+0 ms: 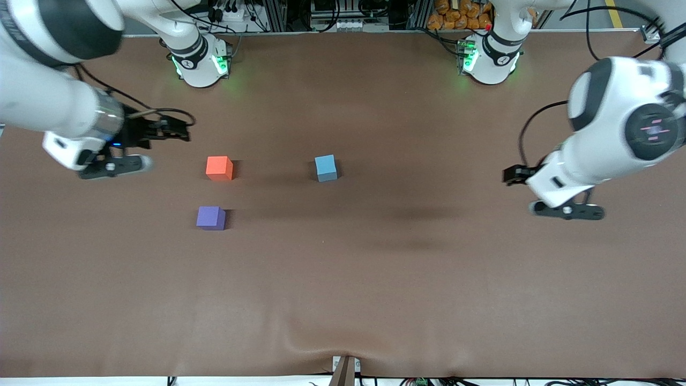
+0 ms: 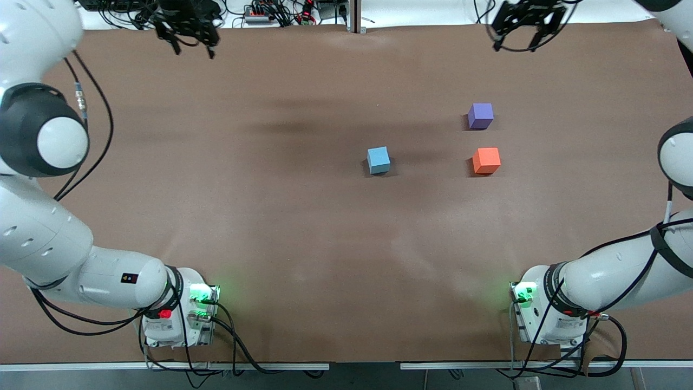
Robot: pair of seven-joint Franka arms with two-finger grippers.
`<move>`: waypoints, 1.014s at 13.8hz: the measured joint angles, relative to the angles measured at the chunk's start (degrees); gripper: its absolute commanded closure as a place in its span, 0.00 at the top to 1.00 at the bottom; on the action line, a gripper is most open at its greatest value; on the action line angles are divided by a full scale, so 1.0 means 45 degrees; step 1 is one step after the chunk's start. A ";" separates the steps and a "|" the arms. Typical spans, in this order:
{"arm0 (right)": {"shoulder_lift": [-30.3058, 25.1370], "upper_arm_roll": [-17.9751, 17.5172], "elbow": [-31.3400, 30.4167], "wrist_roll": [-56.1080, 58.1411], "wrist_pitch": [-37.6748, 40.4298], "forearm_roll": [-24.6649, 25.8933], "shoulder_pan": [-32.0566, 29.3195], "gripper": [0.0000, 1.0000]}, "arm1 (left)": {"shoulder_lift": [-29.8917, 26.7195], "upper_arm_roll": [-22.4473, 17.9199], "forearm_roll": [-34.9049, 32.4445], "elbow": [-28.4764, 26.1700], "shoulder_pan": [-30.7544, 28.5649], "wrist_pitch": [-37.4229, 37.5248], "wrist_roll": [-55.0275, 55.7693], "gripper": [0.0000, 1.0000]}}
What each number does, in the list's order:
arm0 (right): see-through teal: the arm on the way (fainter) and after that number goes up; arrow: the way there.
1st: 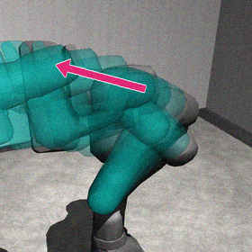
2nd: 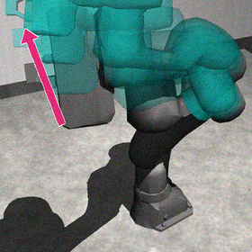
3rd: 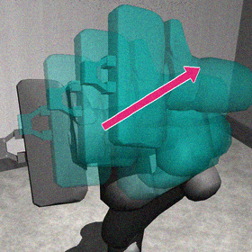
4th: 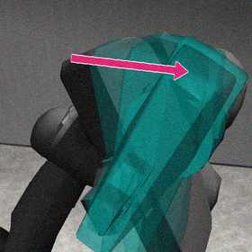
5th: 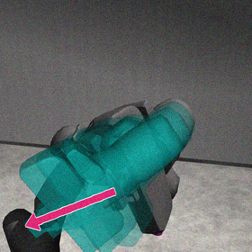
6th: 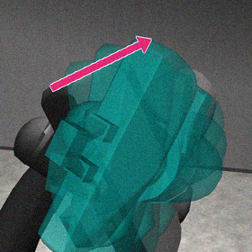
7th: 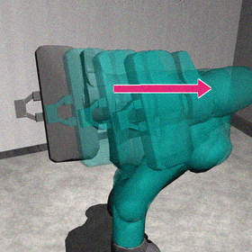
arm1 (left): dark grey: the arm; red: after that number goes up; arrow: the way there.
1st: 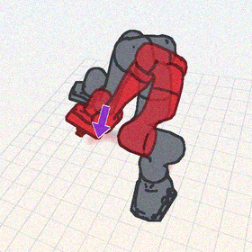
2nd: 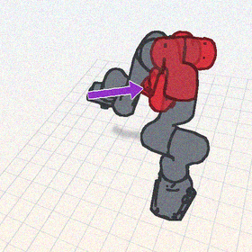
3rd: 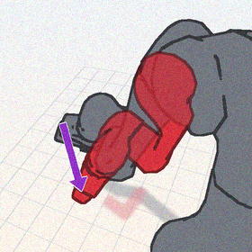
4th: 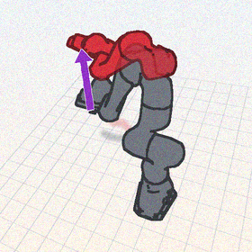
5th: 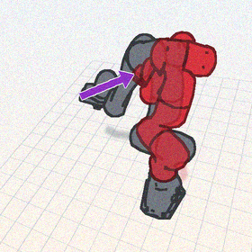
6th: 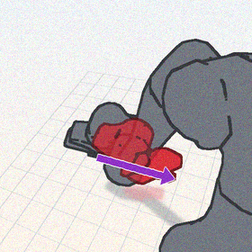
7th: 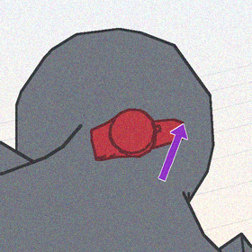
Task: Place blue block between orange and purple blocks
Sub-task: 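Position the right gripper over the blue block while the left gripper withdraws, then lower the right gripper and grasp the light-blue block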
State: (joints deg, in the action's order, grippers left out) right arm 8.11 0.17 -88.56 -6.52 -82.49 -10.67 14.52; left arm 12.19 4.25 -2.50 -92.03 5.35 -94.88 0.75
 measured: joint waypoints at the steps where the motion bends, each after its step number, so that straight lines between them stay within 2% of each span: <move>1: 0.0237 -0.0005 -0.0039 -0.0075 -0.0285 -0.0003 0.0381 1.00 | -0.0319 -0.0109 0.0002 -0.0226 -0.0265 0.0006 -0.0712 1.00; 4: 0.1125 -0.0014 -0.0713 -0.0950 -0.2412 -0.0004 0.1906 1.00 | -0.1532 -0.1040 0.0008 -0.0965 0.0098 0.0268 -0.1362 1.00; 6: 0.1561 -0.0028 -0.1766 -0.2249 -0.4614 -0.0004 0.3060 1.00 | -0.2274 -0.1015 0.0009 -0.0993 0.0219 0.0917 -0.0913 1.00; 8: 0.1999 -0.0042 -0.2599 -0.3182 -0.6320 -0.0004 0.4125 1.00 | -0.2711 -0.0829 0.0008 -0.0559 0.0216 0.1433 -0.0315 1.00; 11: 0.3033 -0.0033 -0.3033 -0.4502 -0.8362 -0.0004 0.5517 1.00 | -0.2863 -0.0799 0.0008 0.0284 0.0076 0.2177 -0.0188 1.00; 14: 0.3817 -0.0015 -0.3525 -0.5033 -1.0047 0.0004 0.6155 1.00 | -0.2936 -0.0823 0.0005 0.0828 -0.0166 0.2872 -0.0345 1.00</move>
State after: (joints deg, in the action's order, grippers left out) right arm 25.28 0.10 -104.42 -29.17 -127.70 -10.66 42.22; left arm -1.02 0.55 -2.48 -88.31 4.60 -81.95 -0.80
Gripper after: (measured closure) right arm 0.000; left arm 0.000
